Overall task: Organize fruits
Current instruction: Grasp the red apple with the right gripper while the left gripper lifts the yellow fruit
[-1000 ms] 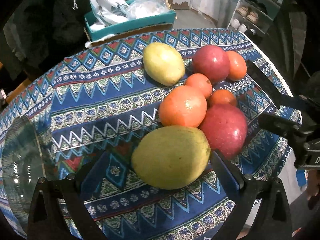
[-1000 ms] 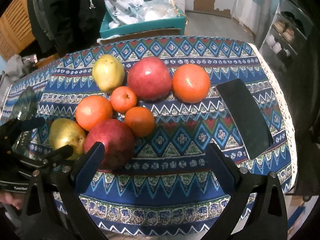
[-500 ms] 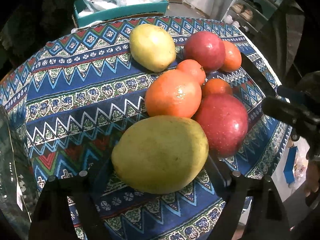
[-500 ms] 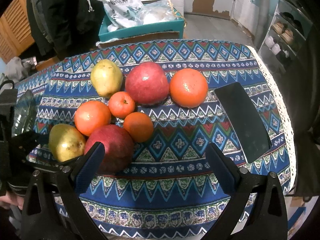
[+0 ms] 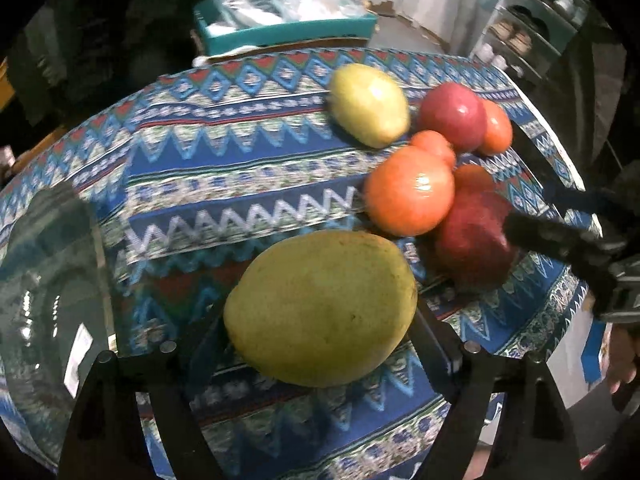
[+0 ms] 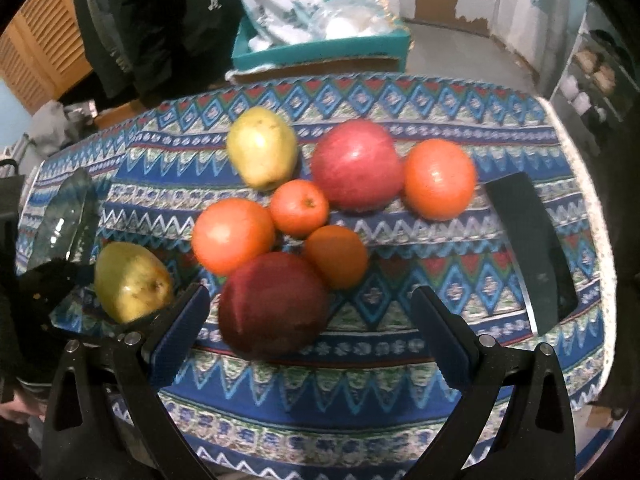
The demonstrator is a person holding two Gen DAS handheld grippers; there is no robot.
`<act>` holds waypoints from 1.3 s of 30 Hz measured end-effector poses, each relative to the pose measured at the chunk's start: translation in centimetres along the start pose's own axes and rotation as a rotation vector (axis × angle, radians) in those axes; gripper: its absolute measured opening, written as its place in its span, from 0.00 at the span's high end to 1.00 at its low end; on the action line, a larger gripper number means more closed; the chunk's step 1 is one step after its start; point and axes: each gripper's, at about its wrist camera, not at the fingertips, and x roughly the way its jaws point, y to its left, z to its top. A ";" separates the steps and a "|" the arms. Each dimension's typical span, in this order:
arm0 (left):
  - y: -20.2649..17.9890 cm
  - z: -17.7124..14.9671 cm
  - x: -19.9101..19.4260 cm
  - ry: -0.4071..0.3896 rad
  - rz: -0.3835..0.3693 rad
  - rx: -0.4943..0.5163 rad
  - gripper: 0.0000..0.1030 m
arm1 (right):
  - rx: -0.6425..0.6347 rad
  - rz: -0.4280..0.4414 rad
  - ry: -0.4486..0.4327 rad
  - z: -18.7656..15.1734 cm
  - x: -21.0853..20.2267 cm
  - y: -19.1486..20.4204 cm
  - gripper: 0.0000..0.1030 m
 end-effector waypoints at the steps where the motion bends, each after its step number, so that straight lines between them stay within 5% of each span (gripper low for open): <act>1: 0.3 -0.1 -0.1 -0.001 0.004 -0.009 0.17 | -0.005 0.002 0.013 0.0 0.4 0.3 0.03; 10: 1.9 -0.6 -1.4 -0.016 0.029 -0.049 0.17 | -0.071 -0.049 0.086 0.1 4.2 2.4 0.03; 15: 2.1 -0.7 -1.9 -0.024 0.026 -0.053 0.17 | -0.091 -0.053 0.127 -0.7 6.3 2.7 0.27; 24: 2.1 -0.4 -2.9 -0.045 0.014 -0.065 0.17 | -0.134 -0.098 0.071 -1.8 5.8 3.7 0.28; 39: 1.1 0.6 -7.3 -0.165 0.019 -0.056 0.17 | -0.116 -0.088 -0.150 -0.3 -2.0 3.9 0.28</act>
